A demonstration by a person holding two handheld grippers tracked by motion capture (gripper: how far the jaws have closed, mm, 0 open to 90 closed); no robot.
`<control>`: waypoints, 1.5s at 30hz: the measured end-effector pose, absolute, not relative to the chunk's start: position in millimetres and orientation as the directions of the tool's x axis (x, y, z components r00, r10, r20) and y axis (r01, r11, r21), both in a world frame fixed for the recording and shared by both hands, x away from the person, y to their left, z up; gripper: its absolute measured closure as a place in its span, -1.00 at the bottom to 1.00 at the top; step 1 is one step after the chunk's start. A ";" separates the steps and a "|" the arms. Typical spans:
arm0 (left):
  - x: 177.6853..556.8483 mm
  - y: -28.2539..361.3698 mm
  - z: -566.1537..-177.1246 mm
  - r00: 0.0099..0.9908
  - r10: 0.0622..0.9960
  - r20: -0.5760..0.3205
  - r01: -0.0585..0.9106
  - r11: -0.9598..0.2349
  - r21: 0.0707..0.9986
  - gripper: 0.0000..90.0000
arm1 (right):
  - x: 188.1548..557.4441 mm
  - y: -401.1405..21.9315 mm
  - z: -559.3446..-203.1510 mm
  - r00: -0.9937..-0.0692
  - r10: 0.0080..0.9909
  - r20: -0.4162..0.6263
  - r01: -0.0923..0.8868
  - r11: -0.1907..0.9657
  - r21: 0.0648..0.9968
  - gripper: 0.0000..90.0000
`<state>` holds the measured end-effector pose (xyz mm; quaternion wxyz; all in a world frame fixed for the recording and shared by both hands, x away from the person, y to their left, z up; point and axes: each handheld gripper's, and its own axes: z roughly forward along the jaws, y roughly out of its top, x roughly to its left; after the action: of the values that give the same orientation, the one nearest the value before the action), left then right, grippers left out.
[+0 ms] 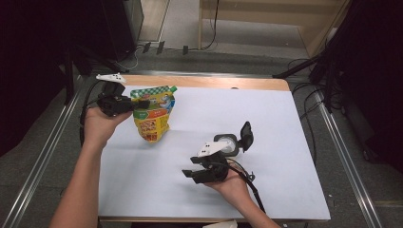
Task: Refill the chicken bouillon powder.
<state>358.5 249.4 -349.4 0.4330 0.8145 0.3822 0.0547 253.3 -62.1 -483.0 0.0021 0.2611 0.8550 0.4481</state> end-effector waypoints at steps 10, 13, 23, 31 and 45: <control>328.7 222.4 -325.7 0.739 0.628 -0.244 0.547 -0.349 0.761 1.00 | 255.0 -55.7 -488.0 -0.852 0.481 0.210 0.441 0.440 0.782 0.10; 321.7 215.7 -321.4 0.748 0.611 -0.258 0.550 -0.354 0.757 1.00 | 257.2 -52.0 -491.5 -0.841 0.501 0.202 0.449 0.439 0.779 0.12; 300.8 197.7 -310.8 0.780 0.560 -0.279 0.540 -0.377 0.752 1.00 | 264.3 -45.6 -501.1 -0.806 0.554 0.208 0.486 0.419 0.767 0.16; 283.4 190.3 -303.4 0.785 0.541 -0.302 0.550 -0.383 0.742 1.00 | 268.5 -45.7 -504.4 -0.790 0.579 0.203 0.497 0.410 0.765 0.19; 269.0 178.7 -301.3 0.791 0.485 -0.373 0.575 -0.381 0.724 1.00 | 268.3 -47.3 -503.2 -0.770 0.611 0.181 0.474 0.359 0.804 0.26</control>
<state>269.0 178.7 -301.3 0.4555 0.8295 0.3193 -0.0494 268.3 -47.3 -503.2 0.0748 0.3305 0.8210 0.4595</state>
